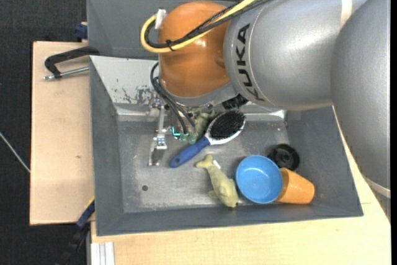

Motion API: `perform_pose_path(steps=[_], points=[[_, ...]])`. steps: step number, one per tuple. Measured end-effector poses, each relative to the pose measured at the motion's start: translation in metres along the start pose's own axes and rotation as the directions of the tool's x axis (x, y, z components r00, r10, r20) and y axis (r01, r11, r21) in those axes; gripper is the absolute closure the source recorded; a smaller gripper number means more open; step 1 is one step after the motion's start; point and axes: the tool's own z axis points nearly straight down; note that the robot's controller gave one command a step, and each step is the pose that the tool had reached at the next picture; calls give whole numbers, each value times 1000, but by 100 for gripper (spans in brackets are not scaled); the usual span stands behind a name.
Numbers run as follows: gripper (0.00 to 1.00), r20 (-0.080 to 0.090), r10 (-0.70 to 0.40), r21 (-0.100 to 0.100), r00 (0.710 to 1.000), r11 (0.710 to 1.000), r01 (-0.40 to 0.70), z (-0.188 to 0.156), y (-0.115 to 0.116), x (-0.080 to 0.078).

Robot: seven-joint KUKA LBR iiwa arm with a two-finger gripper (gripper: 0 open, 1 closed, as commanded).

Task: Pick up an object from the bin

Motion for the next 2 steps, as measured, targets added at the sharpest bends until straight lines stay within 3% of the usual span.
perform_pose_path(steps=[1, 2], points=[[0, 9, -121, 3, 993, 993, 121, 49, -72, -57], [0, 5, -171, 4, 985, 985, 171, 51, -157, -13]])
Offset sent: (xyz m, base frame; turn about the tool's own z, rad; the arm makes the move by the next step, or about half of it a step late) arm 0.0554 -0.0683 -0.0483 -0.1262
